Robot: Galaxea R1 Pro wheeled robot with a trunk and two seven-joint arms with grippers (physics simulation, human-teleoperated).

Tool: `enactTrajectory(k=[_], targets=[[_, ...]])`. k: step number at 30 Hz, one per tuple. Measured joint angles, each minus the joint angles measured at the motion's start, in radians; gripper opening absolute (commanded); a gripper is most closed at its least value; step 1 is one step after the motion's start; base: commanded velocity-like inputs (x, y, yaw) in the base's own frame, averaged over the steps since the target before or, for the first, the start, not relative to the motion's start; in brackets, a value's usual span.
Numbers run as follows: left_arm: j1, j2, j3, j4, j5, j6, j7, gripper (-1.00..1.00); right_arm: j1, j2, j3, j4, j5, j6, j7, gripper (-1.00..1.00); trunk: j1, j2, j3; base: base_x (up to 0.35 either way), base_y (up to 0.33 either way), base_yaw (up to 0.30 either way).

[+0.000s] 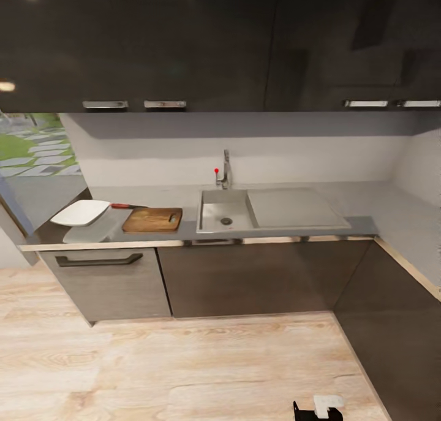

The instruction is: In the kitchen, take the Vidalia onion out of the sink, dice it on the chopping board with the paring knife, put the diced onion into the bowl on the countertop, then place both the paring knife and the chopping board into the sink.

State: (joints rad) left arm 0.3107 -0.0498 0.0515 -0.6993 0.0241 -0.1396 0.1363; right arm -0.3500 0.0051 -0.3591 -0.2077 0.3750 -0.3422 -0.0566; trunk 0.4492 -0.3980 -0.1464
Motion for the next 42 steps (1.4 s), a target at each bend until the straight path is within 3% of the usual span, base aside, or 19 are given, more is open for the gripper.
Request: enactTrajectory(k=[16,25,32,33,34,37,42], targets=[[0.0,0.0,0.0,0.0,0.0,0.0,0.0,1.0,0.0,-0.003,0.001,0.033,0.003,-0.003,0.003,1.0,0.0,0.0,0.0,0.128,-0.297,0.0],[0.0,0.0,0.0,-0.003,-0.001,0.0,0.0,1.0,0.0,-0.003,0.002,0.035,0.003,-0.003,0.004,1.0,0.0,0.0,0.0,0.106,-0.091,0.0],[-0.021,0.0,0.001,-0.161,-0.004,0.027,0.0,1.0,0.0,-0.001,0.004,0.037,0.003,-0.003,0.003,1.0,0.0,0.0,0.0,0.004,-0.003,0.0],[-0.023,0.0,0.001,-0.201,-0.004,0.054,-0.001,1.0,0.0,0.0,0.004,0.038,0.003,-0.003,0.003,1.0,0.0,0.0,0.0,0.0,0.0,0.0],[-0.047,0.0,0.0,-0.31,-0.005,0.184,-0.002,1.0,0.0,0.0,0.004,0.038,0.003,-0.002,0.004,1.0,0.0,0.0,0.0,0.0,0.0,0.0],[-0.099,-0.001,-0.003,-0.416,-0.005,0.304,-0.003,1.0,0.0,0.0,0.004,0.038,0.003,-0.002,0.004,1.0,0.0,0.0,0.0,0.0,0.0,0.0],[-0.208,-0.019,-0.016,-0.494,-0.005,0.444,-0.003,1.0,0.0,0.001,0.004,0.038,0.003,-0.002,0.004,1.0,0.0,0.0,0.0,0.0,0.0,0.0]])
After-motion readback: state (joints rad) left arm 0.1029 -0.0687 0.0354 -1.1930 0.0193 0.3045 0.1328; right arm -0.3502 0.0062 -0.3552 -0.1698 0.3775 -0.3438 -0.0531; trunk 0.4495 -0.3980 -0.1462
